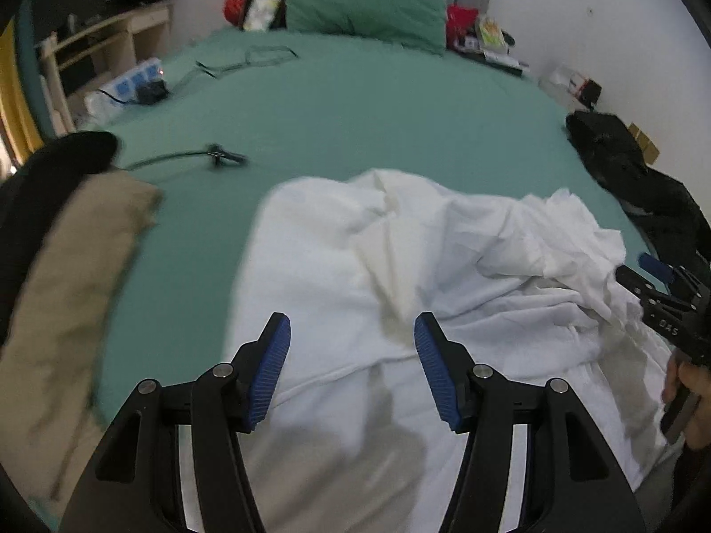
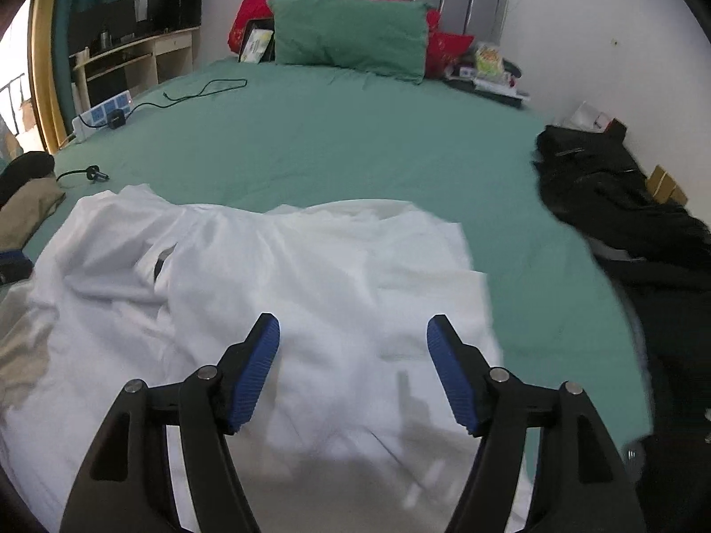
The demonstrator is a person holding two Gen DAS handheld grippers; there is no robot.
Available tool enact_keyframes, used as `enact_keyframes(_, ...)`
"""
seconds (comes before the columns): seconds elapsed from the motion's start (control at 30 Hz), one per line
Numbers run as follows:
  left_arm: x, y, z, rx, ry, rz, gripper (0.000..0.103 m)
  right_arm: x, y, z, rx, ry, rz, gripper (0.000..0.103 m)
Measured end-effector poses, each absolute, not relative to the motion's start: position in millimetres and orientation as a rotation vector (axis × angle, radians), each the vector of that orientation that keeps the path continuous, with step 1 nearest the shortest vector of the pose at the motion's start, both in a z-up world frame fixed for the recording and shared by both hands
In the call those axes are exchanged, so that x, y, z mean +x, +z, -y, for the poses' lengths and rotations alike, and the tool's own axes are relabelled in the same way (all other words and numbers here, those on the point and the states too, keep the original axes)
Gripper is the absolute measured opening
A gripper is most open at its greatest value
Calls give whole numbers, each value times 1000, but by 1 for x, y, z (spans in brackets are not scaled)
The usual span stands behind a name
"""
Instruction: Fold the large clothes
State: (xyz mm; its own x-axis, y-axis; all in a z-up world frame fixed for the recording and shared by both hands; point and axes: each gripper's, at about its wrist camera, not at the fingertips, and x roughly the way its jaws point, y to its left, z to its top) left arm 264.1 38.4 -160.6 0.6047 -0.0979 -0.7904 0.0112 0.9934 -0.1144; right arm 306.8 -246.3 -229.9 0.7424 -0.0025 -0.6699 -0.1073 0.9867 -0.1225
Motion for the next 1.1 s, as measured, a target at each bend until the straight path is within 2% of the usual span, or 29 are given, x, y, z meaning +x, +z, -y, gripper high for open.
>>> enact_keyframes(0.27,189,-141,-87,-93,41,-900,62,239,-217,316,-112,-21,-757,70)
enact_keyframes(0.6,139,-192,-115,-190,109,-1056,62,186,-253,424,104,-177,-924,71)
enact_keyframes(0.77,139,-213,-117,-225,123,-1090,64,180,-273,438,228,-104,-969,71)
enact_keyframes(0.93,130,-215,-111,-186,121,-1088,65,187,-284,430,198,-88,-1018,71)
enact_keyframes(0.97,127,-215,-111,-184,118,-1089,65,188,-285,428,194,-87,-1020,68)
enact_keyframes(1.03,123,-215,-112,-187,109,-1092,65,186,-286,424,181,-77,-1024,39)
enact_keyframes(1.07,121,-214,-113,-190,105,-1094,64,184,-286,424,182,-67,-1024,32)
enact_keyframes(1.1,119,-214,-114,-192,105,-1094,60,182,-287,421,189,-47,-1030,17)
